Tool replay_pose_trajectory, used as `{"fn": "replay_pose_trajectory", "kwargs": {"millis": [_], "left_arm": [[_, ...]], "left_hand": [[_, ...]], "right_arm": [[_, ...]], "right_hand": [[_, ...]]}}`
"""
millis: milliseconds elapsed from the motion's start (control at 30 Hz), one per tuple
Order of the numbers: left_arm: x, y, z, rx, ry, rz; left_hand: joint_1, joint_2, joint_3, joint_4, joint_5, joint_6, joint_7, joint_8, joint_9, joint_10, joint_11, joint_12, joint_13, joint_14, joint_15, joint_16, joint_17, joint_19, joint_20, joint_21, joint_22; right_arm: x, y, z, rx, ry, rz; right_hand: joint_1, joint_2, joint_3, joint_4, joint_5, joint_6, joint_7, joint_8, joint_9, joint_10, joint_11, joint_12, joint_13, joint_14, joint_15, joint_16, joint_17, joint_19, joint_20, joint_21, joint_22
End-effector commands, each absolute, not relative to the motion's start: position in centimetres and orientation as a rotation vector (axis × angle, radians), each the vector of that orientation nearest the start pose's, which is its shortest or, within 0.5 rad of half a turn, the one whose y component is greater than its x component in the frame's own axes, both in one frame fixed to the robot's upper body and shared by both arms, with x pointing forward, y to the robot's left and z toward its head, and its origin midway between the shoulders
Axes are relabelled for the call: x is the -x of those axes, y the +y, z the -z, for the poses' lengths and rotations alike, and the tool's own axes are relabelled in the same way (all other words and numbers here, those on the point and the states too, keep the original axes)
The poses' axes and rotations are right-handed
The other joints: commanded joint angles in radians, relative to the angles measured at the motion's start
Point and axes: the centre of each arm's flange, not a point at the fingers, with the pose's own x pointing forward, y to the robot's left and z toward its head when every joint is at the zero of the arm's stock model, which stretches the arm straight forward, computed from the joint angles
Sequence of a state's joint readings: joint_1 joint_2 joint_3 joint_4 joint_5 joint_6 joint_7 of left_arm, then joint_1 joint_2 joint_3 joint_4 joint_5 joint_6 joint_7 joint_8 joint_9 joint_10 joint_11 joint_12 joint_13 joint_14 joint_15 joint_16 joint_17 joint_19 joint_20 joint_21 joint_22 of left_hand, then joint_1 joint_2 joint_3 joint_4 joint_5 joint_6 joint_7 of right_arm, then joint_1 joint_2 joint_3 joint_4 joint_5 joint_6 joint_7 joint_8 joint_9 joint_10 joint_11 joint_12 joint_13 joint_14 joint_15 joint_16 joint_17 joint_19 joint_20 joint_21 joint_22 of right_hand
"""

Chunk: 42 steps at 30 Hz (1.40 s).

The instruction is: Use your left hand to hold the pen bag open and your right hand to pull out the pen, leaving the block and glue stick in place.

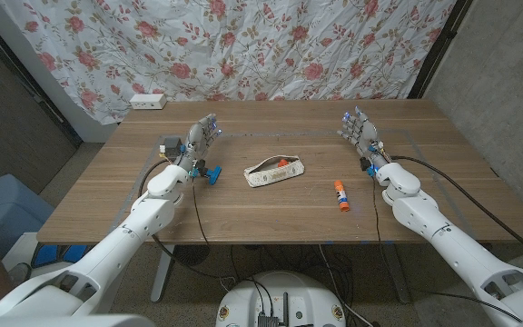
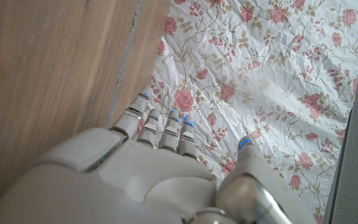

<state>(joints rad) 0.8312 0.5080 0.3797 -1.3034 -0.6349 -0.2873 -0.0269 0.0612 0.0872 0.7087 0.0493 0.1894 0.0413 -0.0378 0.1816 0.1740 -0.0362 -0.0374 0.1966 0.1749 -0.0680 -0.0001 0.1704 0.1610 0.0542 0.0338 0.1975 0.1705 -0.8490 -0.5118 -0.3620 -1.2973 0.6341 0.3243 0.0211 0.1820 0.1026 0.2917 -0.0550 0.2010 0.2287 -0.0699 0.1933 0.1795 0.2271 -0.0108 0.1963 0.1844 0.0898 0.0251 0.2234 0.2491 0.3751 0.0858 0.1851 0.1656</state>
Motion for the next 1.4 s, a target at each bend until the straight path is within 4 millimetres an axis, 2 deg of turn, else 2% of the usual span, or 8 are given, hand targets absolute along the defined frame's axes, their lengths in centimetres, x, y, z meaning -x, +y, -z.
{"fn": "replay_pose_trajectory", "kwargs": {"millis": [33, 200, 433, 767, 900, 967, 1100, 1400], "left_arm": [[-64.6, 27.1, 1.7, 0.026, -0.62, 0.201], [-63.8, 26.8, 1.7, -0.001, -0.613, 0.198], [-62.5, 26.8, 1.0, -0.091, -0.6, 0.187], [-61.6, 26.6, 0.1, -0.218, -0.596, 0.174], [-61.2, 26.3, -0.3, -0.275, -0.605, 0.159], [-60.9, 26.2, -0.5, -0.32, -0.606, 0.143], [-60.2, 25.9, -0.9, -0.39, -0.606, 0.126], [-58.6, 25.2, -1.5, -0.547, -0.61, 0.067]], "left_hand": [[0.001, 0.06, 0.007, -0.003, 0.006, 0.002, -0.004, 0.003, 0.002, -0.01, 0.0, 0.005, 0.004, -0.009, -0.003, 0.006, 0.005, 0.011, -0.004, 0.003, 0.003], [0.004, 0.057, 0.006, -0.011, 0.005, 0.011, -0.018, 0.006, 0.002, -0.008, -0.001, 0.004, 0.004, -0.008, -0.004, 0.006, 0.005, 0.012, -0.005, 0.002, 0.002], [0.02, 0.046, 0.007, -0.045, -0.001, 0.046, -0.022, 0.015, 0.001, 0.003, -0.009, 0.006, 0.003, -0.001, -0.011, 0.007, 0.005, 0.017, -0.008, -0.001, 0.0], [0.082, 0.025, 0.023, -0.147, -0.011, 0.102, -0.05, 0.026, 0.001, 0.013, -0.021, 0.004, 0.003, 0.006, -0.009, 0.007, 0.006, 0.023, -0.013, -0.007, -0.002], [0.122, 0.024, 0.028, -0.203, -0.017, 0.164, -0.063, 0.038, 0.001, 0.035, -0.03, 0.008, 0.003, 0.024, -0.005, 0.011, 0.007, 0.032, -0.012, -0.007, -0.001], [0.137, 0.023, 0.025, -0.218, -0.019, 0.2, -0.064, 0.042, 0.001, 0.06, -0.039, 0.014, 0.003, 0.043, -0.014, 0.015, 0.007, 0.049, -0.014, -0.003, -0.001], [0.165, 0.015, 0.021, -0.234, -0.019, 0.259, -0.071, 0.052, 0.001, 0.087, -0.049, 0.017, 0.003, 0.07, -0.017, 0.017, 0.006, 0.072, -0.014, 0.0, -0.001], [0.203, -0.001, 0.017, -0.241, -0.019, 0.315, -0.077, 0.06, 0.001, 0.119, -0.058, 0.02, 0.002, 0.09, -0.024, 0.014, 0.006, 0.085, -0.016, -0.002, -0.002]], "right_arm": [[-64.2, -31.0, 3.0, -0.061, -0.666, -0.168], [-64.1, -31.4, 3.0, -0.06, -0.673, -0.167], [-64.0, -31.6, 3.3, -0.061, -0.671, -0.171], [-63.9, -31.8, 3.6, -0.065, -0.669, -0.175], [-64.1, -31.9, 3.8, -0.071, -0.666, -0.178], [-64.1, -32.0, 3.8, -0.071, -0.666, -0.18], [-64.2, -32.0, 3.9, -0.066, -0.666, -0.182], [-64.6, -32.1, 3.8, -0.06, -0.661, -0.182]], "right_hand": [[0.001, -0.001, 0.006, 0.002, 0.005, 0.005, -0.001, 0.004, 0.002, -0.003, 0.007, 0.002, 0.005, -0.001, 0.002, 0.002, 0.005, 0.004, 0.0, 0.004, 0.005], [-0.004, -0.001, 0.006, 0.004, 0.004, 0.004, 0.0, 0.003, 0.002, -0.008, 0.007, -0.001, 0.004, -0.005, 0.001, 0.0, 0.005, 0.0, 0.0, 0.002, 0.005], [-0.006, -0.001, 0.006, 0.004, 0.004, 0.005, 0.0, 0.002, 0.002, -0.008, 0.006, -0.001, 0.004, -0.006, 0.001, -0.001, 0.003, -0.003, 0.0, 0.002, 0.005], [-0.006, -0.001, 0.008, 0.002, 0.005, 0.005, 0.001, 0.001, 0.002, -0.009, 0.005, -0.002, 0.004, -0.006, 0.003, -0.002, 0.001, -0.005, 0.0, 0.002, 0.005], [-0.007, -0.001, 0.009, 0.0, 0.005, 0.005, 0.001, 0.001, 0.002, -0.007, 0.008, -0.001, 0.004, -0.007, 0.001, -0.003, -0.001, -0.005, -0.001, 0.002, 0.005], [-0.006, -0.001, 0.01, 0.0, 0.005, 0.005, 0.002, 0.001, 0.002, -0.008, 0.008, -0.002, 0.004, -0.006, 0.003, -0.004, -0.001, -0.005, 0.0, 0.002, 0.005], [-0.007, 0.0, 0.011, -0.001, 0.005, 0.005, 0.002, 0.0, 0.002, -0.01, 0.005, -0.003, 0.004, -0.009, 0.002, -0.005, -0.002, -0.007, -0.002, 0.002, 0.005], [-0.003, 0.001, 0.014, -0.006, 0.005, 0.007, 0.002, 0.0, 0.001, -0.01, 0.006, -0.003, 0.004, -0.008, 0.002, -0.006, -0.005, -0.009, -0.005, 0.002, 0.005]]}}
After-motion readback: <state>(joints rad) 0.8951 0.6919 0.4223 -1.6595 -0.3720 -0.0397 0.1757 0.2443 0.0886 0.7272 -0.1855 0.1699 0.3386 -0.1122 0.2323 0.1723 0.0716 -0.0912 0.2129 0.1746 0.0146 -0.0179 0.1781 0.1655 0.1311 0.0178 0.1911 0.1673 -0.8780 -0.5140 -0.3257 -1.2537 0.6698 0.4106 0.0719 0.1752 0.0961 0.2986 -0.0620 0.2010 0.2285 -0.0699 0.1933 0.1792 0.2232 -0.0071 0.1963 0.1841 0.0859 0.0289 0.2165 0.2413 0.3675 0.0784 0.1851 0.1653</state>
